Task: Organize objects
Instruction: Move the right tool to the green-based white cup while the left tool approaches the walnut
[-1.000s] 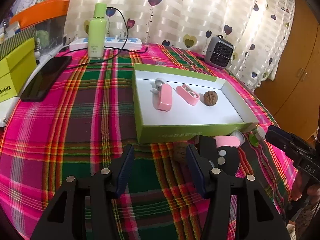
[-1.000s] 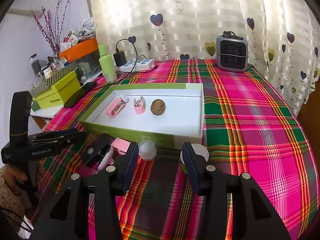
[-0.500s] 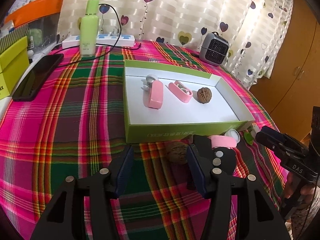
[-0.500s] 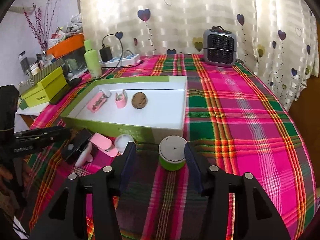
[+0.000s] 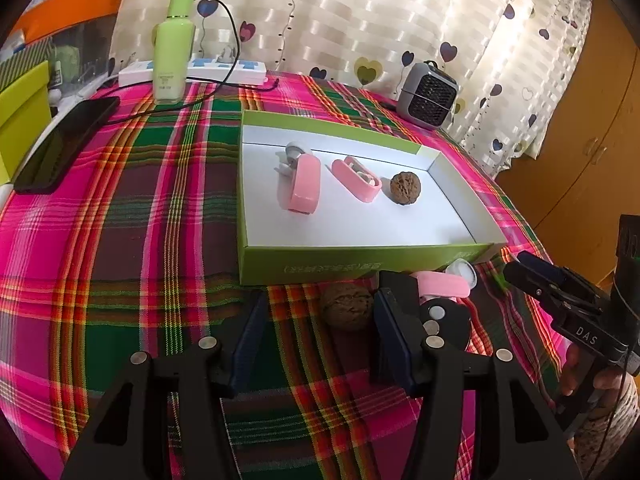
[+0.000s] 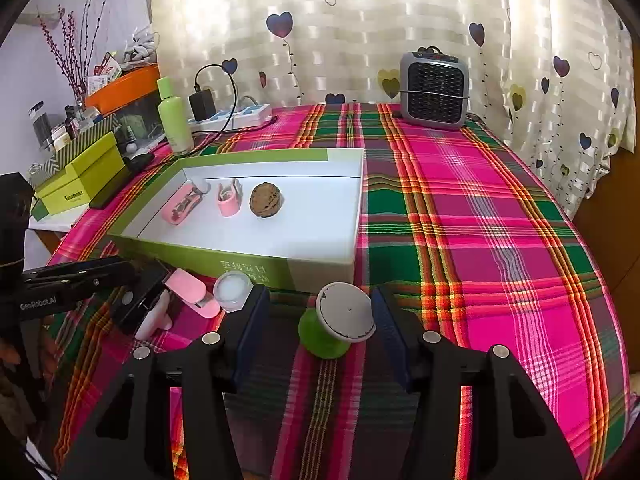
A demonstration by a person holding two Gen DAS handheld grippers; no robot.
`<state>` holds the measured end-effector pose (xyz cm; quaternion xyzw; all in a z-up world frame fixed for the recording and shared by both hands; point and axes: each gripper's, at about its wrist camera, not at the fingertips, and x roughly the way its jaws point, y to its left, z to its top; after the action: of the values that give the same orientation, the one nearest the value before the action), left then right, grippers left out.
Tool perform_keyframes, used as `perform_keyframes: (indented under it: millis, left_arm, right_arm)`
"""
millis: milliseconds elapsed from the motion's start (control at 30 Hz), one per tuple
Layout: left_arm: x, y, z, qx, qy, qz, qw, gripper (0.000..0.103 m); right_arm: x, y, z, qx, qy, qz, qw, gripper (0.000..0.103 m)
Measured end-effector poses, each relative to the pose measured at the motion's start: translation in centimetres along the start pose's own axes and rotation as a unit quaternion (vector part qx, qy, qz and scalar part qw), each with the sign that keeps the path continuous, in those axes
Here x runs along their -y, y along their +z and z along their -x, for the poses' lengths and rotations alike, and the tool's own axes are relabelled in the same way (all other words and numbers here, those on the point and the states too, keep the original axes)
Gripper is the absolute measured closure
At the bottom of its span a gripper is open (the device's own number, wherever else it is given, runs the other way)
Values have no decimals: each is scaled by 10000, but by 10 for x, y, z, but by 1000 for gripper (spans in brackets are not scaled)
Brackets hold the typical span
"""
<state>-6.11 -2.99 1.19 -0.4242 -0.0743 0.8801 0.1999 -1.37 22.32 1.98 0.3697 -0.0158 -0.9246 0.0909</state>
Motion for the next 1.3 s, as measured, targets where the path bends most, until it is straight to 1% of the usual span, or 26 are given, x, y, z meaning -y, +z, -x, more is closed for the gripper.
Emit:
perform_keyframes:
  millis: [100,200,300,400,500,633,867,933,1133,1267,1300]
  left_arm:
    - [0,0,1,8,44,-32,10000,48]
    - [-1,0,2,36,86,-6,10000,48]
    - [-2,0,0,17,72,18,10000,47]
    - [-2,0,-1,-2,90,-12,10000,46]
    - [4,1,-5,-73,202,-187,9996,44]
    - [10,2,-8,-110,344,-336,9988,44]
    - [21,1,-10,-133,670,-563,9961,45]
    - [22,0,-10,-133,703,-583,9957,45]
    - [22,0,-10,-133,737,-586,9955,47]
    - [23,-2,-10,-125,883,-647,9939,55]
    - [23,-2,-10,-123,889,-665,9937,59]
  right_arm:
    - [0,0,3,65,24,-15,10000,49]
    - [9,-1,7,144,-8,-240,9996,49]
    - [14,-1,3,31,131,-369,9992,49]
    - [9,-1,-1,-102,231,-273,9993,49]
    - [2,0,-7,-249,272,-83,9993,49]
    - [0,-1,-16,-473,77,-19,9988,49]
    - [8,-2,-17,-473,86,-186,9987,50]
    - [7,-2,-16,-459,90,-169,9988,57]
    - [3,0,-16,-436,164,-89,9989,68]
    - [3,-1,-15,-433,206,-88,9988,68]
    - [2,-1,-15,-438,229,-69,9988,68]
